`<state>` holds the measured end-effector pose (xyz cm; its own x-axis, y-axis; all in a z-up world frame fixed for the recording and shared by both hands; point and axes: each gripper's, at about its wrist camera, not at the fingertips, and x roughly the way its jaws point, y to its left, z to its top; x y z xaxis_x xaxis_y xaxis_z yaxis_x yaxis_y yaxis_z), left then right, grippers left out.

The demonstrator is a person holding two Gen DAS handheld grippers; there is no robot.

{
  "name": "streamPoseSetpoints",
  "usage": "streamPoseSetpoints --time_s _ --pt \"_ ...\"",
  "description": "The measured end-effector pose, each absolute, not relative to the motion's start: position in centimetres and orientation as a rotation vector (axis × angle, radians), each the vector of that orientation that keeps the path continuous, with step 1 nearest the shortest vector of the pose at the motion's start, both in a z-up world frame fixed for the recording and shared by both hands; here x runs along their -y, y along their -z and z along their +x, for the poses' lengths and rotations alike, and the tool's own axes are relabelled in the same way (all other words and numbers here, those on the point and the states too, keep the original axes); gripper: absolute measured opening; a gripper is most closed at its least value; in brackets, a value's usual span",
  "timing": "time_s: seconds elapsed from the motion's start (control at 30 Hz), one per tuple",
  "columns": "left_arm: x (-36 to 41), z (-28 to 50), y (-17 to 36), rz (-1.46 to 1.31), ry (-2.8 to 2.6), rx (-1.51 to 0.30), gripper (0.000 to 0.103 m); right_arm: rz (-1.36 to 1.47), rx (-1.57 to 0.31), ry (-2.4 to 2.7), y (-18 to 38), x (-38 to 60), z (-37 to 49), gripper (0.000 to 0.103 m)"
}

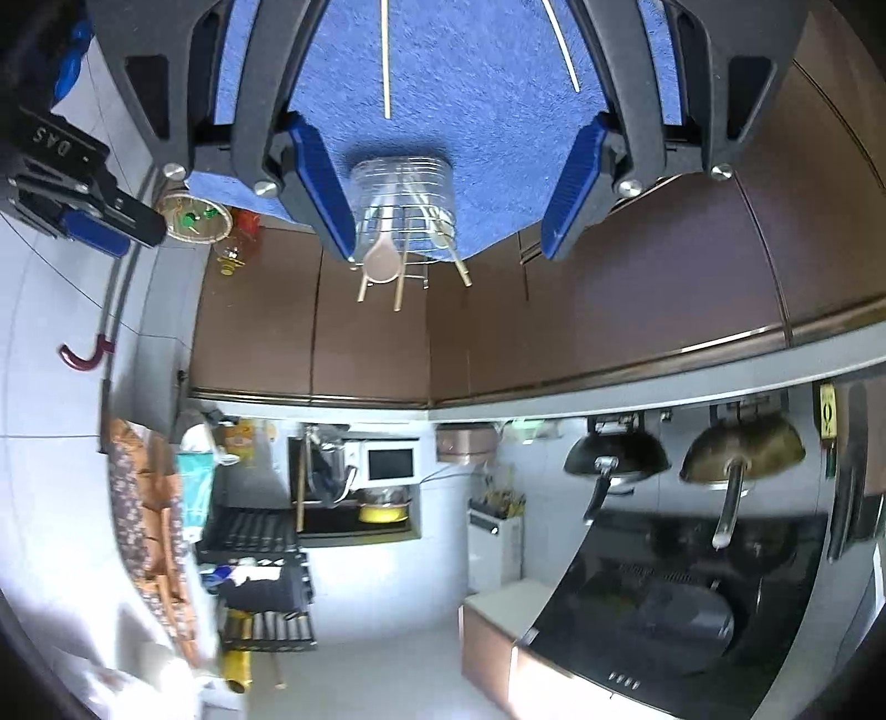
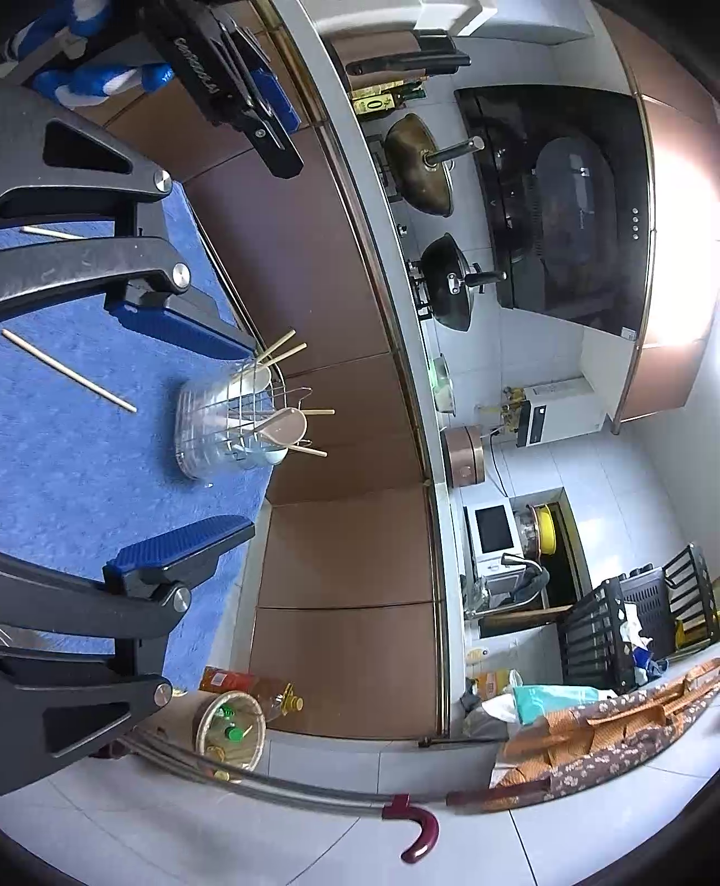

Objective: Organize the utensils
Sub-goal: 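Withdraw both tools back over the last two chopsticks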

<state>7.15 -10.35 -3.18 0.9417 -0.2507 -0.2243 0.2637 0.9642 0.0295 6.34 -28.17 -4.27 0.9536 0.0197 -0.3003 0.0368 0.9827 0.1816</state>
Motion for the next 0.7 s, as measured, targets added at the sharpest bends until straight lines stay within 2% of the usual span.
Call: streamPoseSetpoints --time_s 0.27,0.7 --pt "10.1 3.7 2.4 0.099 0.259 -0.208 0.068 0.167 -0.274 0.006 3.4 26.6 3.1 0.064" --pt "8.1 2.4 3.0 0.080 0.264 -0.264 0.069 0.126 -0.277 -0.027 3.3 24.4 2.2 0.068"
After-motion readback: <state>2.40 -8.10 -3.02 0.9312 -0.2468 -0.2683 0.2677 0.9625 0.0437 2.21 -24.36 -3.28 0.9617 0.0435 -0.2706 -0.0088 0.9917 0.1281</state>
